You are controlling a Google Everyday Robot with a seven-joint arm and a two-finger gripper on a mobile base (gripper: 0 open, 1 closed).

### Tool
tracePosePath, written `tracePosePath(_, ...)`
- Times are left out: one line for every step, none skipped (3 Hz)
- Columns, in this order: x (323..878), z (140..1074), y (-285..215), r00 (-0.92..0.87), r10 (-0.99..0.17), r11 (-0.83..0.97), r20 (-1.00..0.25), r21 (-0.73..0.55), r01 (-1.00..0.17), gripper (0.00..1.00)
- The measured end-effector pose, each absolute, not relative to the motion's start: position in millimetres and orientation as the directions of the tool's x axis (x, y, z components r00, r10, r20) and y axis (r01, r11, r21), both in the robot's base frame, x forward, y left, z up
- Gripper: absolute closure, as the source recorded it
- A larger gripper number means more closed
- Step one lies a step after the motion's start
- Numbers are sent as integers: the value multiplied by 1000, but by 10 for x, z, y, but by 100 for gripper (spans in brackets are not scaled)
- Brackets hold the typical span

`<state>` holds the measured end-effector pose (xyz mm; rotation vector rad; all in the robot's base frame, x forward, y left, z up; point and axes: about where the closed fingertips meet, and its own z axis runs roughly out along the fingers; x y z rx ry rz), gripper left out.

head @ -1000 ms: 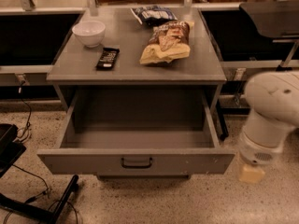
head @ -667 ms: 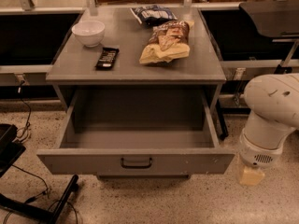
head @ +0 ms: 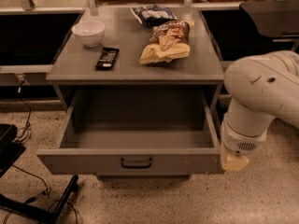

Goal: Open top drawer

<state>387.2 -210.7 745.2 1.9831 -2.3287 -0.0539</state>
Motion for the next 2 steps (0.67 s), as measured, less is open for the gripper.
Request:
tracePosePath(4082,7670,-1586,-89,-996,89,-4,-10,-996,11)
tracePosePath(4323,7498,-1223,-69,-998,69,-8,-32,-997,0)
